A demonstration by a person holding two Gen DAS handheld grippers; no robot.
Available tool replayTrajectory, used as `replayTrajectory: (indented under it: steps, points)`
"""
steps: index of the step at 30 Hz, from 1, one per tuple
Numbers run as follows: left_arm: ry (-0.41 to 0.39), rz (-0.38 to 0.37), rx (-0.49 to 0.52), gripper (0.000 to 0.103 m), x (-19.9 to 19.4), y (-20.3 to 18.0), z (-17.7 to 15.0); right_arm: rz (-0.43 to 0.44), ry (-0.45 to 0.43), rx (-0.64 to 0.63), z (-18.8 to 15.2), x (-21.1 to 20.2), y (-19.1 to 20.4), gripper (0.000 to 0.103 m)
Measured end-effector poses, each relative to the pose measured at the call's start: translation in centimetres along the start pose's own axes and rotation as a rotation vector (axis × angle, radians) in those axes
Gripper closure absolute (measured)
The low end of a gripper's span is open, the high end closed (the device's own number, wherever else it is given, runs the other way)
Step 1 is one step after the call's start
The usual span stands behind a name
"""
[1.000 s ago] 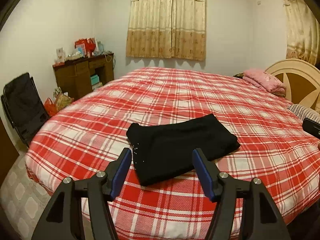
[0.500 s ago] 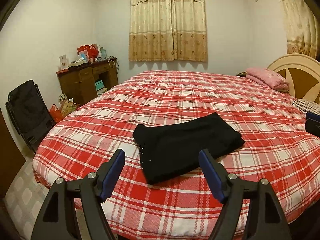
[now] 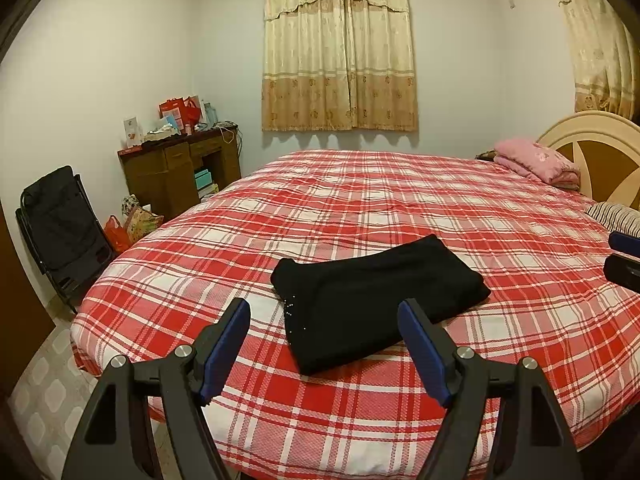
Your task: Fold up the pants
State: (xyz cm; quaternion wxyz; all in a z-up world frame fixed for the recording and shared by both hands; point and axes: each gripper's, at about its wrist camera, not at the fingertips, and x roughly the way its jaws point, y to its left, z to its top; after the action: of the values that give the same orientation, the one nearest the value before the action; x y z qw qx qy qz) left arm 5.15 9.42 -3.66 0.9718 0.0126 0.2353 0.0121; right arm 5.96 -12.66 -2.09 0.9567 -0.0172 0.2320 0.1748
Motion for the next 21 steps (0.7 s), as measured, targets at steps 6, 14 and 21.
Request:
replayTrajectory:
  steps: [6,14,21]
  points:
    - [0.0,0.008,-0.004,0.025,-0.01,0.11,-0.04,-0.001,0.002,0.002,-0.03,0.08,0.03,0.0]
    - [0.008,0.007,0.001,0.025,0.07,0.0,-0.1,0.007,-0.016,-0.004,0.01,-0.12,0.03,0.0]
    - [0.011,0.005,0.006,0.025,0.08,0.0,-0.15,0.007,-0.013,-0.007,-0.05,-0.21,0.08,0.0]
